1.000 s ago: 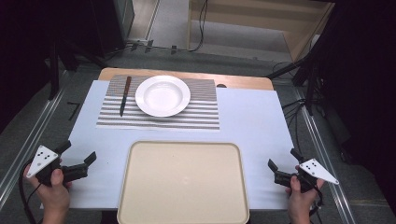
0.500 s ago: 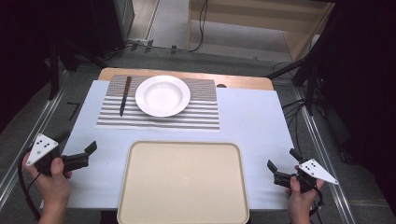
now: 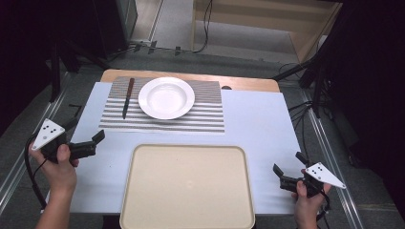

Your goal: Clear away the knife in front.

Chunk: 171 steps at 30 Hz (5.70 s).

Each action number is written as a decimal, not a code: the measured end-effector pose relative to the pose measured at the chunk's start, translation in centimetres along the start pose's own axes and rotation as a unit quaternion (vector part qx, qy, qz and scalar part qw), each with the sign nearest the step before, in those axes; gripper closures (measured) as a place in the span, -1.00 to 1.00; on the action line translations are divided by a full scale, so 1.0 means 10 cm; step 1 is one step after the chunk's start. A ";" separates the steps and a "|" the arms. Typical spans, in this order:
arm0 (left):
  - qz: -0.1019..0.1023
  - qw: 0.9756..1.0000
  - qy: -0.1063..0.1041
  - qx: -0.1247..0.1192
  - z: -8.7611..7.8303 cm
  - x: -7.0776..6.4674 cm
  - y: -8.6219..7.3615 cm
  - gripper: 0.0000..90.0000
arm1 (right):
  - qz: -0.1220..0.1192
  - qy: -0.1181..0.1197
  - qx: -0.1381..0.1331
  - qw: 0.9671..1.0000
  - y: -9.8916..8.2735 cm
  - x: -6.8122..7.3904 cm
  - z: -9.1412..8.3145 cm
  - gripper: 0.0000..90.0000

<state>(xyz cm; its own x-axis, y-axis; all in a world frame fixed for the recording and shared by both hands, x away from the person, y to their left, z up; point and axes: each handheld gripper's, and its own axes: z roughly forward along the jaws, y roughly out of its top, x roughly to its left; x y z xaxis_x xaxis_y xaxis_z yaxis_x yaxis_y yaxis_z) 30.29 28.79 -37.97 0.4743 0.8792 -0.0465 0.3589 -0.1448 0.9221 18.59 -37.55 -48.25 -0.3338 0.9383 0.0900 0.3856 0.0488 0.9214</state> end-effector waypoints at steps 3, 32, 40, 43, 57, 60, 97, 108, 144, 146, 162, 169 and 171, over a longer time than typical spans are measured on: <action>-0.002 1.000 -0.004 0.000 0.06 0.00 0.05 -1.00 | 0.000 0.001 0.000 1.000 0.00 0.00 0.00 -1.00; -0.019 0.999 -0.008 0.048 0.96 0.11 0.31 -0.97 | -0.003 0.003 0.002 1.000 0.00 0.00 0.00 -1.00; -0.027 0.997 -0.008 0.069 1.27 0.16 0.35 -0.97 | -0.005 0.006 0.001 1.000 0.00 0.00 0.00 -1.00; -0.028 0.996 -0.005 0.080 1.38 0.18 0.35 -0.97 | -0.007 0.006 0.000 1.000 0.00 0.00 0.00 -1.00; -0.070 0.986 0.021 0.147 1.95 0.37 0.45 -0.79 | -0.006 0.008 0.000 1.000 0.00 0.00 0.00 -1.00; -0.089 0.982 0.032 0.164 2.05 0.41 0.47 -0.69 | -0.006 0.009 -0.001 1.000 0.00 0.00 0.00 -1.00; -0.137 0.923 0.094 0.347 2.81 0.70 0.36 0.43 | -0.009 0.014 -0.001 1.000 0.00 -0.01 0.02 -1.00; -0.090 0.919 0.130 0.362 2.86 0.59 0.33 0.68 | -0.009 0.013 0.000 1.000 0.00 -0.01 0.02 -1.00; -0.075 0.941 0.070 0.322 2.40 0.49 0.62 0.71 | -0.011 0.013 0.001 1.000 0.00 0.00 0.02 -1.00; -0.081 0.944 0.060 0.313 2.34 0.46 0.62 0.71 | -0.010 0.013 0.002 1.000 0.00 0.01 0.02 -1.00; -0.050 0.954 0.005 0.296 1.91 0.05 0.50 0.71 | -0.014 0.013 0.004 1.000 0.00 0.01 0.02 -1.00; -0.030 0.956 -0.020 0.290 1.73 -0.15 0.49 0.71 | -0.015 0.013 0.003 1.000 0.00 0.01 0.02 -1.00; -0.028 0.957 -0.028 0.287 1.68 -0.21 0.51 0.71 | -0.015 0.013 0.003 1.000 0.00 0.01 0.02 -1.00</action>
<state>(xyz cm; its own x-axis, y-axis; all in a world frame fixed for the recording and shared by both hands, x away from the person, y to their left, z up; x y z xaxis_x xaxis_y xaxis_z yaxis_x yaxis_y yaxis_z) 44.64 18.53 -39.67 0.4786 0.8692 -0.1243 0.7597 -0.3389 0.5549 18.69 -37.38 -48.32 -0.3676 0.9272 0.0716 0.3796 0.0793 0.9218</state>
